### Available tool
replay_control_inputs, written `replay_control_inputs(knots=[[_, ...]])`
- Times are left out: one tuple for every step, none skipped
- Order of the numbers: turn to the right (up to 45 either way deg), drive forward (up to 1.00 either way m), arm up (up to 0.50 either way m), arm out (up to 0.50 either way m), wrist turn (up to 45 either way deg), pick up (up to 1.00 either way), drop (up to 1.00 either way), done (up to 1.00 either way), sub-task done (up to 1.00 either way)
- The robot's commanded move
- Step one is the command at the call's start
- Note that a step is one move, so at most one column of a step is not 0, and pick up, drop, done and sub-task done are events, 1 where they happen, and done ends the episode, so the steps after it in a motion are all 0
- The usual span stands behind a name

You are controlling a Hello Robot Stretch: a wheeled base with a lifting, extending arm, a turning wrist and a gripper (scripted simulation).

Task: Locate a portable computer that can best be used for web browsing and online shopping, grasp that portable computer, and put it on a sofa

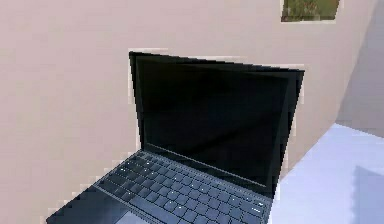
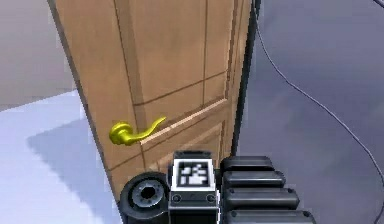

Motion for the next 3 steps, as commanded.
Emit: replay_control_inputs(knots=[[0.0, 0.2, 0.0, 0.0, 0.0, 0.0, 0.0, 0.0, 0.0], [3.0, 0.0, 0.0, 0.0, 0.0, 0.0, 0.0, 0.0, 0.0], [0.0, 0.15, 0.0, 0.0, 0.0, 0.0, 0.0, 0.0, 0.0]])
